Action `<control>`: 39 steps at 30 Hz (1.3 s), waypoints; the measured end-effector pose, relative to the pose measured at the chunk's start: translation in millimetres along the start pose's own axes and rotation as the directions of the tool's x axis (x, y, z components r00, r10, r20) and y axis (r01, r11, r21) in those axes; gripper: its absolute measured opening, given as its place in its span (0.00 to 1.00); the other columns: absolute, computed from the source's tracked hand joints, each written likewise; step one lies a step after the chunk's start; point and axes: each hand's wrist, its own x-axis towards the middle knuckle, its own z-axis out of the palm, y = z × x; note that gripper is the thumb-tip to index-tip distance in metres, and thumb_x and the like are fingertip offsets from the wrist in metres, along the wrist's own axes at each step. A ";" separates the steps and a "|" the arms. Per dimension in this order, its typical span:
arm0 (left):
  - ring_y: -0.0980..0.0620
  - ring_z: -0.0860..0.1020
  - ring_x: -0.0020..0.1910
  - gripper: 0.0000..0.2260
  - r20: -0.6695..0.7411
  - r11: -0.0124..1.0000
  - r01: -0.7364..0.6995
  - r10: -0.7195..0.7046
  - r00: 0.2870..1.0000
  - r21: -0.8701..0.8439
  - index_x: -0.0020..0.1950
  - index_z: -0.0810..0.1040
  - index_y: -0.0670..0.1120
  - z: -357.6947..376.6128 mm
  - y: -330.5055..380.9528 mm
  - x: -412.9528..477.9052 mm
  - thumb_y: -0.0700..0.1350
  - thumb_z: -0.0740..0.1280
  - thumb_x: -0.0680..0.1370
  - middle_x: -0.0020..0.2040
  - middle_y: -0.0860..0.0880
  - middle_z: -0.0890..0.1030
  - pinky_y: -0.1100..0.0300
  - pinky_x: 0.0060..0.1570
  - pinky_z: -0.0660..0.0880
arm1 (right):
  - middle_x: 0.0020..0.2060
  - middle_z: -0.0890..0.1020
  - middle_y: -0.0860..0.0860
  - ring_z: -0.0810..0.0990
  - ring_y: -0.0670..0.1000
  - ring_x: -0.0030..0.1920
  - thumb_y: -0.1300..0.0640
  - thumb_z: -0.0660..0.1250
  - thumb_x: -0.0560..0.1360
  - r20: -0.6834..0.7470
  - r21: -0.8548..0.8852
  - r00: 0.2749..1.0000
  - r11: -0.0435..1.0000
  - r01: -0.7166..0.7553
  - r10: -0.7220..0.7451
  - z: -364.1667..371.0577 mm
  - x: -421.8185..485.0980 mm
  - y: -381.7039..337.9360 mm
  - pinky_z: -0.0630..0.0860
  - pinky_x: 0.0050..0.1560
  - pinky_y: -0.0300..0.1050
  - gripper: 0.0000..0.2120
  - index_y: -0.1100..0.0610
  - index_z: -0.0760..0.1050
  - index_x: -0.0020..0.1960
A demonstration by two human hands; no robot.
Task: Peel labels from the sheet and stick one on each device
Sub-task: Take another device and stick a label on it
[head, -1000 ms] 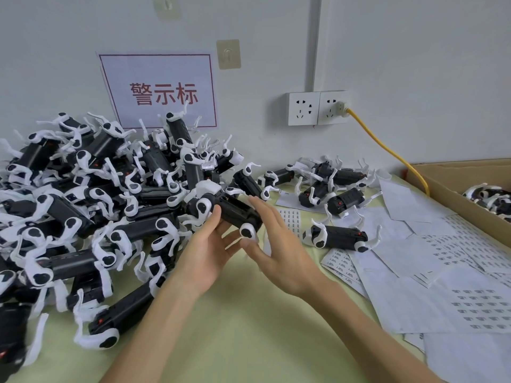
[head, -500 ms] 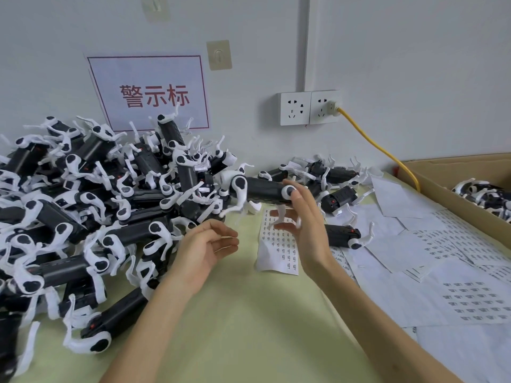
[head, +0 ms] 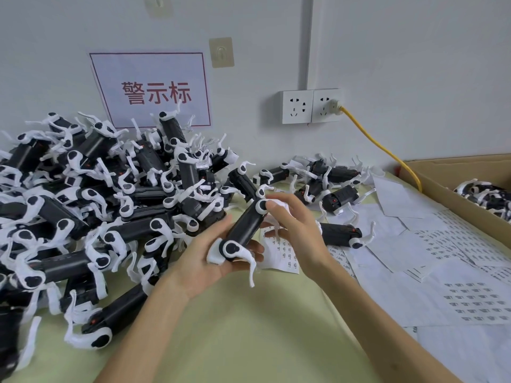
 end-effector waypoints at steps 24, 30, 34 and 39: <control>0.52 0.84 0.48 0.10 -0.266 0.980 -0.069 0.017 0.964 -0.187 0.46 0.89 0.49 -13.9 -4.7 8.3 0.54 0.74 0.72 0.49 0.49 0.86 0.53 0.55 0.79 | 0.77 0.65 0.56 0.61 0.57 0.78 0.46 0.66 0.80 0.114 -0.915 0.957 0.403 -0.004 0.268 -2.8 2.6 42.8 0.60 0.74 0.52 0.36 0.55 0.55 0.81; 0.41 0.81 0.64 0.23 -0.291 0.957 -0.068 -0.018 0.957 -0.283 0.66 0.80 0.46 -17.1 -3.2 9.0 0.59 0.71 0.76 0.68 0.35 0.78 0.44 0.73 0.67 | 0.70 0.76 0.53 0.73 0.55 0.69 0.51 0.66 0.80 0.068 -0.832 0.985 0.554 -0.031 0.157 -5.0 6.3 34.5 0.69 0.59 0.46 0.28 0.51 0.64 0.78; 0.36 0.81 0.62 0.23 -0.344 0.951 -0.027 -0.085 0.935 -0.309 0.56 0.81 0.41 -19.1 -6.7 11.1 0.61 0.71 0.75 0.64 0.33 0.80 0.39 0.71 0.70 | 0.67 0.79 0.49 0.75 0.50 0.68 0.52 0.67 0.79 0.150 -0.784 0.984 0.618 0.061 0.093 -2.1 4.4 29.4 0.70 0.60 0.42 0.23 0.47 0.71 0.74; 0.38 0.80 0.64 0.18 -0.337 0.962 0.021 -0.115 0.935 -0.271 0.46 0.88 0.44 -14.4 -14.7 14.5 0.59 0.73 0.76 0.49 0.45 0.86 0.38 0.66 0.71 | 0.74 0.70 0.50 0.68 0.53 0.73 0.44 0.68 0.78 0.128 -0.874 0.985 0.483 0.057 0.116 -1.7 4.3 35.3 0.66 0.71 0.51 0.31 0.52 0.65 0.77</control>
